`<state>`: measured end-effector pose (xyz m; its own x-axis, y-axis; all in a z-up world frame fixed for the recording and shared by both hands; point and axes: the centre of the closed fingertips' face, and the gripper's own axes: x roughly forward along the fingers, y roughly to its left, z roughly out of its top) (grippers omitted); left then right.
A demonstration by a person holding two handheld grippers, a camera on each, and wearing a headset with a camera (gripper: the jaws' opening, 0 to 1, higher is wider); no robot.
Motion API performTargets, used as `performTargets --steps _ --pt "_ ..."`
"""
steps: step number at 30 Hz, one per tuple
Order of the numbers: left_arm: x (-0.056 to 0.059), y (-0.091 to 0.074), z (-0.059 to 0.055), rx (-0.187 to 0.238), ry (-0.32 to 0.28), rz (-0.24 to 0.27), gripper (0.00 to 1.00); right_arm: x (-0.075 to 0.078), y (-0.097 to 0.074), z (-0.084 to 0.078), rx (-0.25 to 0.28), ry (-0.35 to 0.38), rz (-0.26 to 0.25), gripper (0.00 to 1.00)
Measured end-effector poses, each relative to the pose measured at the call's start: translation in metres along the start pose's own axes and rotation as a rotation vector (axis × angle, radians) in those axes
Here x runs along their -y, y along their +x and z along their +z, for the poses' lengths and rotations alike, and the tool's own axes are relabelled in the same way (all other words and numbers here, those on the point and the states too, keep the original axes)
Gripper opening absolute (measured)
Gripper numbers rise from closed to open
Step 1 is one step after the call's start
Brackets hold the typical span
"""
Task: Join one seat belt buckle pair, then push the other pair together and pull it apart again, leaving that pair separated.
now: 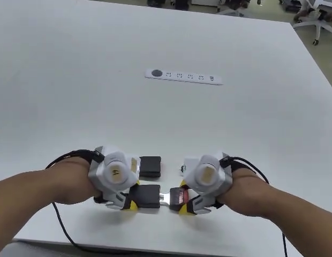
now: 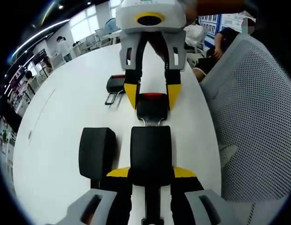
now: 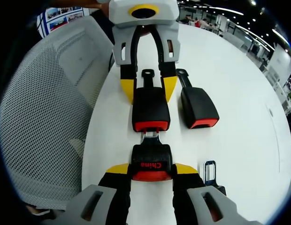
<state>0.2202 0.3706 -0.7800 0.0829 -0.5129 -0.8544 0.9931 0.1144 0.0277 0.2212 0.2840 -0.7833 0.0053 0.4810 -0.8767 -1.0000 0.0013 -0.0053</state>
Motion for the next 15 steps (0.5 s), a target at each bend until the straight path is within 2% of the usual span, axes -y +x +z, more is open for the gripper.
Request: performTargets --steps 3,9,15 --pt "-0.0004 0.0007 -0.0001 0.008 -0.01 0.001 0.31 0.0013 0.001 0.0003 -0.001 -0.004 0.001 0.3" --pt "0.0004 0.0011 0.0013 -0.008 0.001 -0.014 0.31 0.0029 0.0023 0.0024 -0.012 -0.017 0.008 0.29" --pt "0.0002 0.0004 0.0018 0.004 -0.001 -0.013 0.31 0.0037 0.0023 0.0044 -0.017 -0.024 0.008 0.29"
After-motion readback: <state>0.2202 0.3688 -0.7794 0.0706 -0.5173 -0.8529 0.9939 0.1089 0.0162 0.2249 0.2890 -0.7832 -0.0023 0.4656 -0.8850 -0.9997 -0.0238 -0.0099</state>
